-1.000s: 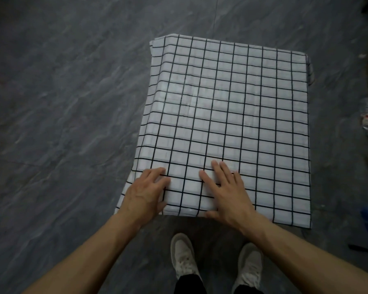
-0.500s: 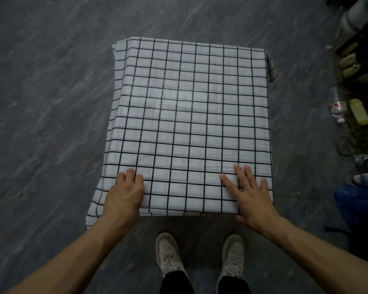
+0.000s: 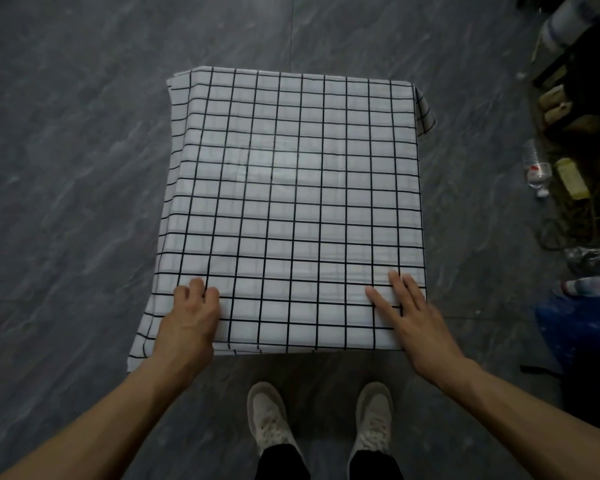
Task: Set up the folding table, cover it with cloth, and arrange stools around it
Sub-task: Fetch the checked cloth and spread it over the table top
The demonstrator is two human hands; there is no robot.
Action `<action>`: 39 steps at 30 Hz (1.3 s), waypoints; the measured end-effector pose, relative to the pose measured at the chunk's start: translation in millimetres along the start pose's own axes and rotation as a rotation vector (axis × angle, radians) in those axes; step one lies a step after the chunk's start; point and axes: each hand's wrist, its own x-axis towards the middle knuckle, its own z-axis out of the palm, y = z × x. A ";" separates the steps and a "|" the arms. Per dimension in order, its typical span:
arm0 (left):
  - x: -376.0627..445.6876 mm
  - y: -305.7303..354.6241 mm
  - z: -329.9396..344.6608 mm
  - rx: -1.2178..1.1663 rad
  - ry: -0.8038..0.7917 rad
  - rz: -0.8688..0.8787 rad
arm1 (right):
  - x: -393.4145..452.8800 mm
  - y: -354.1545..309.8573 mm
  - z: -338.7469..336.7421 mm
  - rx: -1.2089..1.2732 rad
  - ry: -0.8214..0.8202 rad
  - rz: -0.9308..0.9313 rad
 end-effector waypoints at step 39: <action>-151.8 22.2 -321.8 -0.339 0.209 -0.046 | -146.3 -123.7 -321.5 0.326 0.340 -0.017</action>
